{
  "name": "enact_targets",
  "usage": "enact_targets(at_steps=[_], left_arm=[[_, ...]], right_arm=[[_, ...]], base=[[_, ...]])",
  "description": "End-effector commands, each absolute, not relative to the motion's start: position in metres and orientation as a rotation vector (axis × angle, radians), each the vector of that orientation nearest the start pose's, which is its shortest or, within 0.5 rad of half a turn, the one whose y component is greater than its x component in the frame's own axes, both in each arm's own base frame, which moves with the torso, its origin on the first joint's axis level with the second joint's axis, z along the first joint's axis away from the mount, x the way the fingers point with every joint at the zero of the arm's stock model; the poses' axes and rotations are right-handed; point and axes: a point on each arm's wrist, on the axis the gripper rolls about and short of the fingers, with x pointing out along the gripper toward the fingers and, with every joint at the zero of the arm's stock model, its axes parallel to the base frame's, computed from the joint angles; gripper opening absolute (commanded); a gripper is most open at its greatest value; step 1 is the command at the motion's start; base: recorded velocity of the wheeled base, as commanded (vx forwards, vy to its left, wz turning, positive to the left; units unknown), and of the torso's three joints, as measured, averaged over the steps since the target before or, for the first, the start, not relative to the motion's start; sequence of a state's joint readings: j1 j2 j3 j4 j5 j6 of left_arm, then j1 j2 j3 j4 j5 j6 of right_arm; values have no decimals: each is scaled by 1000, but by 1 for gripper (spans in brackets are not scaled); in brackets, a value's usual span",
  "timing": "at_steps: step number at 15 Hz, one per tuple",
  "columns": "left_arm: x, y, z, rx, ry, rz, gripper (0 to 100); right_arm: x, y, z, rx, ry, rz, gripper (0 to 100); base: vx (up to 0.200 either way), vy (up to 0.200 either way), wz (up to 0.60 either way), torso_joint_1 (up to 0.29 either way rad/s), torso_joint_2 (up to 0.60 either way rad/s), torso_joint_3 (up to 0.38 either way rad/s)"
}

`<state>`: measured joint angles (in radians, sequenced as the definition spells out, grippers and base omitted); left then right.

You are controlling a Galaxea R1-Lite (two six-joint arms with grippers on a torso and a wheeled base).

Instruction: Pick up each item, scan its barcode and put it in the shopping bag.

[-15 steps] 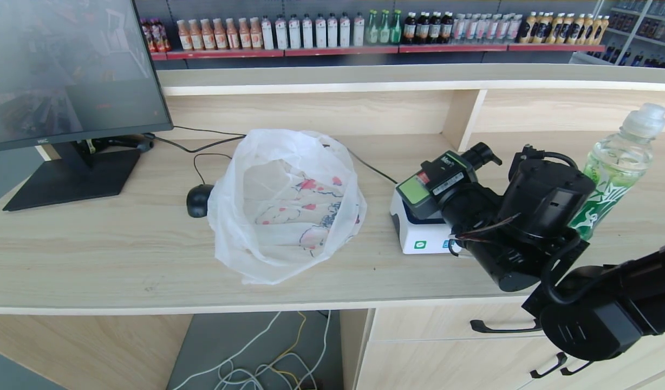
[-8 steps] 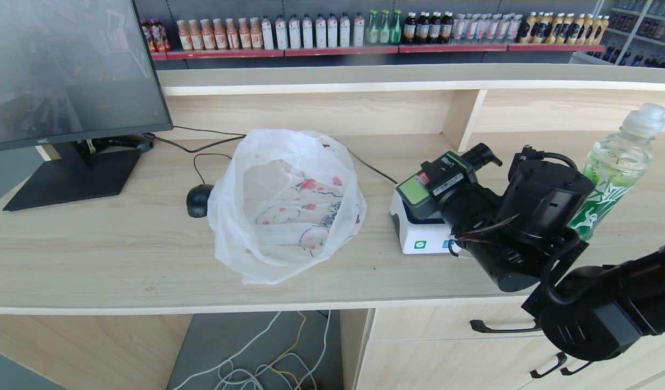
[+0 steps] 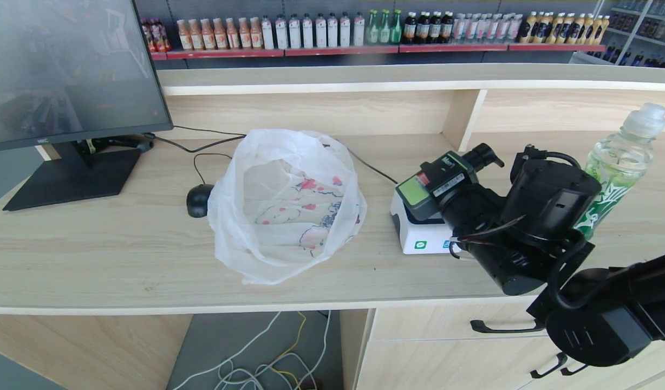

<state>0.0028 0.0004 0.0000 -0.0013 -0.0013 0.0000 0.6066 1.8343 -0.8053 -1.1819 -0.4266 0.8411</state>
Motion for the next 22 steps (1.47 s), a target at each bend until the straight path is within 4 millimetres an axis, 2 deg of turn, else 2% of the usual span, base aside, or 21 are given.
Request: enact_targets(at_steps=[1,5,6,9,11,15,17,19,22], left_arm=[[-23,0,76,0,-2,2,100],[-23,0,76,0,-2,2,100],[-23,0,76,0,-2,2,100],[-23,0,76,0,-2,2,100],[-23,0,76,0,-2,2,100],[-23,0,76,0,-2,2,100],[-23,0,76,0,-2,2,100],[-23,0,76,0,-2,2,100],[-23,0,76,2,-2,2,100]], right_arm=[[270,178,211,924,-98,253,0],[255,172,228,867,-167,282,0],[246,175,233,863,-189,315,0],[229,181,227,756,-180,356,0],[225,186,228,713,-197,378,0],[207,203,231,533,-246,437,0],[207,205,229,362,-275,446,0],[205,205,229,196,-321,438,0],[204,196,223,73,-381,403,0]], base=[[0,0,0,0,0,0],[0,0,0,0,0,0],[0,0,0,0,0,0],[0,0,0,0,0,0],[0,0,0,0,0,0],[0,0,0,0,0,0],[0,0,0,0,0,0],[0,0,0,0,0,0],[0,0,0,0,0,0]])
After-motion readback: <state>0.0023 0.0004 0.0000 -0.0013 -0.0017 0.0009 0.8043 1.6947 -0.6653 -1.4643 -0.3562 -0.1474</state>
